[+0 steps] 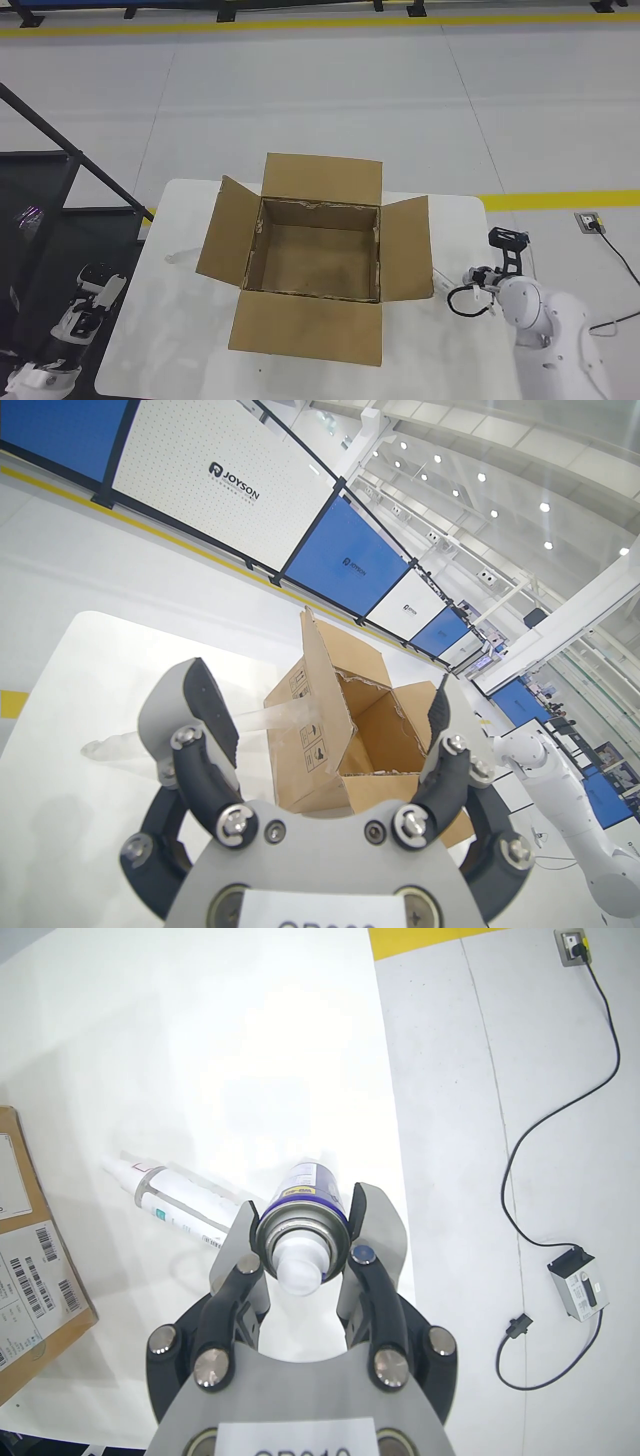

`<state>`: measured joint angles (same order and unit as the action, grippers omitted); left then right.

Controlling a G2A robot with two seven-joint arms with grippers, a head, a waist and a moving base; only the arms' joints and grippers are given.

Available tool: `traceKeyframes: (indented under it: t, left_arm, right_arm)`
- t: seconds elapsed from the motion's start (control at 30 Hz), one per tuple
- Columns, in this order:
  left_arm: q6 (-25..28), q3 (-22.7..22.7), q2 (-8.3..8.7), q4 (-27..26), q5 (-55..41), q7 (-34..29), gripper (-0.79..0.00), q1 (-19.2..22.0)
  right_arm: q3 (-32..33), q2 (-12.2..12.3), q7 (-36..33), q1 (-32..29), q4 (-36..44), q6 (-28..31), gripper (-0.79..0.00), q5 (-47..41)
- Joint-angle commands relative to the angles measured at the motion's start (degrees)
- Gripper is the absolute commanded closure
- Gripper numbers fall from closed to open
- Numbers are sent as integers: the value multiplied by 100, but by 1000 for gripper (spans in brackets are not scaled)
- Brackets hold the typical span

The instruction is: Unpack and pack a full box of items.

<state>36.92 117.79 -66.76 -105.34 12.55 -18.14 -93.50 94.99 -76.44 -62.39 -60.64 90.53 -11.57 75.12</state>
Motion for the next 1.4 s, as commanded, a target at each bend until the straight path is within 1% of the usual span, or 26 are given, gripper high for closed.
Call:
traceKeyframes:
  t: [0.0, 0.03, 0.07, 0.1, 0.13, 0.17, 0.2, 0.23, 0.3, 0.4, 0.47, 0.67, 0.7, 0.77, 0.8, 0.87, 0.93, 1.0, 1.03, 1.1, 1.17, 1.37]
  left_arm:
    - [0, 0, 0, 0, 0, 0, -785, 0]
    - [0, 0, 0, 0, 0, 0, -785, 0]
    - [0, 0, 0, 0, 0, 0, -785, 0]
    - [0, 0, 0, 0, 0, 0, -785, 0]
    - [0, 0, 0, 0, 0, 0, -785, 0]
    - [0, 0, 0, 0, 0, 0, -785, 0]
    - [0, 0, 0, 0, 0, 0, -785, 0]
    - [0, 0, 0, 0, 0, 0, -785, 0]
    - [0, 0, 0, 0, 0, 0, -785, 0]
    - [0, 0, 0, 0, 0, 0, -785, 0]
    - [0, 0, 0, 0, 0, 0, -785, 0]
    - [0, 0, 0, 0, 0, 0, -785, 0]
    - [0, 0, 0, 0, 0, 0, -785, 0]
    - [0, 0, 0, 0, 0, 0, -785, 0]
    - [0, 0, 0, 0, 0, 0, -785, 0]
    - [0, 0, 0, 0, 0, 0, -785, 0]
    - [0, 0, 0, 0, 0, 0, -785, 0]
    - [0, 0, 0, 0, 0, 0, -785, 0]
    - [0, 0, 0, 0, 0, 0, -785, 0]
    - [0, 0, 0, 0, 0, 0, -785, 0]
    - [0, 0, 0, 0, 0, 0, -785, 0]
    - [0, 0, 0, 0, 0, 0, -785, 0]
  right_arm:
    - [-8, 5, 15, 25, -59, -12, -305, -5]
    - [-12, 9, 24, 38, -88, -9, -354, -24]
    - [-14, 11, 25, 44, -97, -11, -379, -29]
    - [-20, 14, 27, 51, -108, -11, -449, -41]
    - [-22, 17, 29, 53, -113, -9, -594, -56]
    - [-24, 20, 25, 55, -119, -15, -683, -65]
    - [-29, 23, 24, 57, -120, -20, -748, -69]
    - [-34, 25, 25, 57, -117, -29, -785, -73]
    - [-48, 27, 65, 47, -75, -93, -785, -48]
    - [-50, 29, 173, -30, 214, -257, -785, -3]
    - [-15, 32, 241, -129, 643, -399, -785, 56]
    - [15, 31, 267, -427, 2419, -637, -785, 74]
    - [-39, 25, 253, -408, 2691, -640, -785, -21]
    - [-149, 4, 235, -322, 2876, -581, -785, -493]
    - [-220, -15, 166, -224, 2860, -483, -785, -1034]
    - [-334, -31, -145, 42, 2541, -228, -785, -1900]
    - [-485, -23, -423, 404, 2029, 36, -785, -2298]
    - [-654, -26, -668, 650, 1656, 131, -785, -2556]
    - [-788, -21, -823, 842, 1376, 183, -785, -2563]
    - [-980, -17, -968, 1095, 1030, 128, -785, -2443]
    - [-1119, -22, -1033, 1269, 769, 120, -785, -2519]
    - [-1480, -30, -1056, 1544, 414, 149, -785, -2591]
